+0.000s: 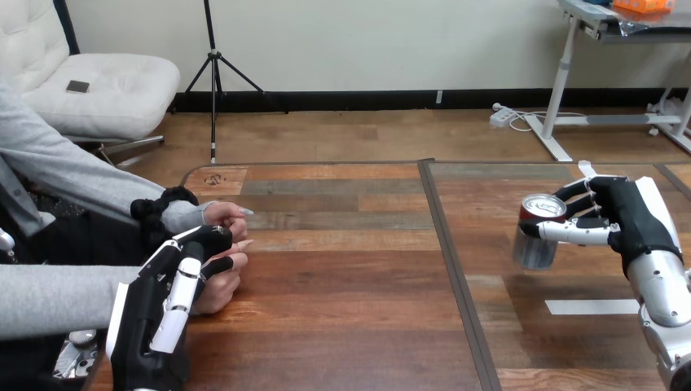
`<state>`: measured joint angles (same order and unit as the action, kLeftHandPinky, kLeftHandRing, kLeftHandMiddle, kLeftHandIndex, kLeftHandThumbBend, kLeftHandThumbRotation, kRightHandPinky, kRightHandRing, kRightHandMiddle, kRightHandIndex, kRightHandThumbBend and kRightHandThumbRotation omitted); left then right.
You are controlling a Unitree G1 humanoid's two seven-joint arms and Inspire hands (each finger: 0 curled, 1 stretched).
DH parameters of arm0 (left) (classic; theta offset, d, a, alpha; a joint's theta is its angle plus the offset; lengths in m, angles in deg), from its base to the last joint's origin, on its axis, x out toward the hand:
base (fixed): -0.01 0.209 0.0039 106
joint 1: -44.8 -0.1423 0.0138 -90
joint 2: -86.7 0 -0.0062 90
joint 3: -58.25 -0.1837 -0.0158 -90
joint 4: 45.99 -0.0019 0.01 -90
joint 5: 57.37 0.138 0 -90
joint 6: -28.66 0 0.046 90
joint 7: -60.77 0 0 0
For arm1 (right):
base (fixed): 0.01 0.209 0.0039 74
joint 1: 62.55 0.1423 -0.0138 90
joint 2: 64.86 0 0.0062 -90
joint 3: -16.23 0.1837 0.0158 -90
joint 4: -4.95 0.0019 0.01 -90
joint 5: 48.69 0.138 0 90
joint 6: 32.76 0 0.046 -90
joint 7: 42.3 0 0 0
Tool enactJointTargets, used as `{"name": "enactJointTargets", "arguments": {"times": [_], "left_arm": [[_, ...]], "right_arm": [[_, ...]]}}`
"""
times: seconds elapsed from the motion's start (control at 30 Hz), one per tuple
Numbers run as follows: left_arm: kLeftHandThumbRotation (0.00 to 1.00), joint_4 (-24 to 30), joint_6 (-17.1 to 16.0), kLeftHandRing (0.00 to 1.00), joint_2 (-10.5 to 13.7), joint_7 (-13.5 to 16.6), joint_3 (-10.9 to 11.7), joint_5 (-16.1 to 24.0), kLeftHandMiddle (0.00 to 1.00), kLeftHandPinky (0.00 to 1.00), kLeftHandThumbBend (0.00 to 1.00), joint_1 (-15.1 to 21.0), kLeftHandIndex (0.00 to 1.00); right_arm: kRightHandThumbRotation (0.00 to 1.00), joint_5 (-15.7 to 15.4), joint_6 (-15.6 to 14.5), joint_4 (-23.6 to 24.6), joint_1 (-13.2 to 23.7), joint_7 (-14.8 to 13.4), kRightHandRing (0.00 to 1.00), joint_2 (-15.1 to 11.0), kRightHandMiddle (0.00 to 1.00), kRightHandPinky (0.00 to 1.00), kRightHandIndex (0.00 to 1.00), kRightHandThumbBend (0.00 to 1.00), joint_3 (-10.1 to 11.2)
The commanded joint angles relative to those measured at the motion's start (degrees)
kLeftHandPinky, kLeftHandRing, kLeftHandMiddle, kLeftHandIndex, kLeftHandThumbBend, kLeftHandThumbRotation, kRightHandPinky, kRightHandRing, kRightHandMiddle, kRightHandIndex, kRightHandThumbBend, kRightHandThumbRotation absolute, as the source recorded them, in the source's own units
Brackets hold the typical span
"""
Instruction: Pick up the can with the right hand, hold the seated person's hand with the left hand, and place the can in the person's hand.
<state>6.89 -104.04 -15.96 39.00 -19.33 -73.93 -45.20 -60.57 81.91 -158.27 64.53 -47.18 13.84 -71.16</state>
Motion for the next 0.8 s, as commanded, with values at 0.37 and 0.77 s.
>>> {"name": "enactJointTargets", "arguments": {"times": [0.37,0.77], "left_arm": [[0.64,-0.69,-6.33,0.72,5.1,3.55,-0.75,10.21,0.71,0.64,0.31,3.5,0.65],[0.5,6.4,-6.01,0.65,13.32,13.38,-1.06,29.42,0.68,0.54,0.4,2.72,0.67]], "right_arm": [[0.0,1.14,5.44,5.36,1.96,0.71,0.38,-1.4,0.43,0.34,0.45,0.78,0.64],[0.0,0.74,5.43,5.39,1.98,0.51,0.4,-1.4,0.43,0.37,0.45,0.78,0.34]]}}
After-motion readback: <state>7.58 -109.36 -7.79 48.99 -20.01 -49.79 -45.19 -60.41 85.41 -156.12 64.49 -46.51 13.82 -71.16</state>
